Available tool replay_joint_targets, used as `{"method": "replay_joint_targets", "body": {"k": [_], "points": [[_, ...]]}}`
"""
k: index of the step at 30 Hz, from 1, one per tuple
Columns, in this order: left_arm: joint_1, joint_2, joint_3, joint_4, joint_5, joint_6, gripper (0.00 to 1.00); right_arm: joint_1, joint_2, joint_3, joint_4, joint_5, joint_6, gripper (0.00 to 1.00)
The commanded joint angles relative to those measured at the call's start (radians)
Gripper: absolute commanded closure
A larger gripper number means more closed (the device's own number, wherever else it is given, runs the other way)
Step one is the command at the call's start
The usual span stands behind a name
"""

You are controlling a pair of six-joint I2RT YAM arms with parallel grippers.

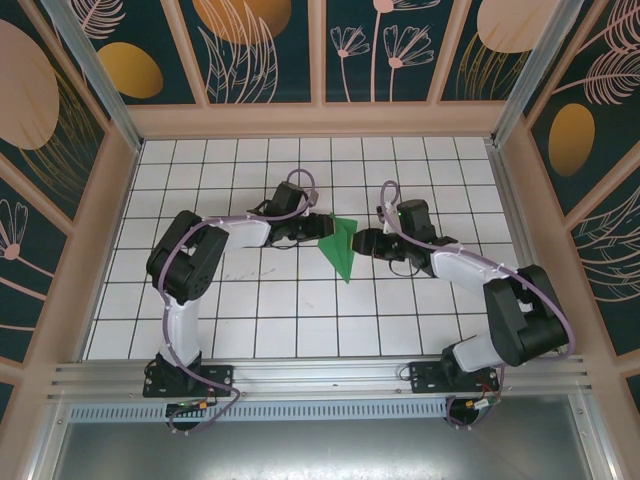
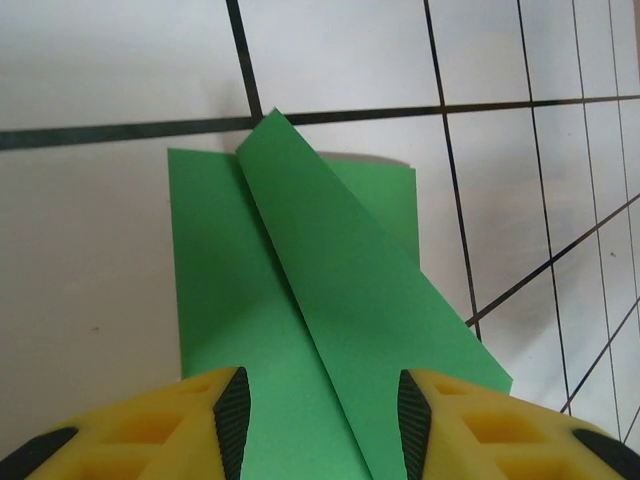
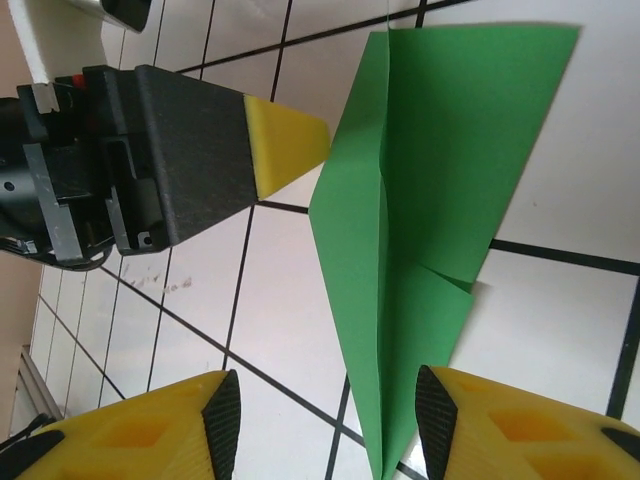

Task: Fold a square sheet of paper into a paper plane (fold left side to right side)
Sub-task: Turn over the paper at the center of the table.

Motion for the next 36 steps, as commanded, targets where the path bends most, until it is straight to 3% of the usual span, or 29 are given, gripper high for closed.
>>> {"method": "replay_joint_targets", "body": {"k": [1, 6, 9, 15, 17, 21, 26, 30, 36], "points": [[-0.009, 0.017, 0.024, 0.047, 0.024, -0.020, 0.53, 0.007, 0.069, 0.012, 0.053, -0.045, 0.011, 0.47], [-0.010, 0.005, 0.014, 0.040, 0.002, -0.017, 0.51, 0.031, 0.203, 0.113, 0.063, -0.060, 0.003, 0.49], [-0.009, -0.007, 0.007, 0.042, -0.009, -0.017, 0.50, 0.036, 0.259, 0.150, 0.060, -0.056, 0.000, 0.56], [-0.007, -0.067, -0.018, 0.039, -0.057, -0.015, 0.47, 0.026, 0.270, 0.146, 0.071, -0.043, -0.010, 0.93], [-0.004, -0.103, -0.037, 0.049, -0.077, -0.018, 0.46, 0.019, 0.242, 0.131, 0.084, -0.050, -0.018, 1.00], [0.014, -0.209, -0.101, 0.102, -0.102, -0.041, 0.42, -0.008, 0.170, 0.095, 0.115, -0.088, -0.038, 1.00], [0.042, -0.374, -0.192, 0.206, -0.086, -0.080, 0.36, -0.082, 0.044, 0.011, 0.234, -0.241, -0.022, 1.00], [0.044, -0.444, -0.255, 0.327, -0.011, -0.127, 0.33, -0.125, -0.051, -0.023, 0.313, -0.373, 0.009, 1.00], [0.044, -0.434, -0.260, 0.550, 0.152, -0.248, 0.31, -0.143, -0.151, -0.016, 0.389, -0.516, 0.095, 1.00]]}}
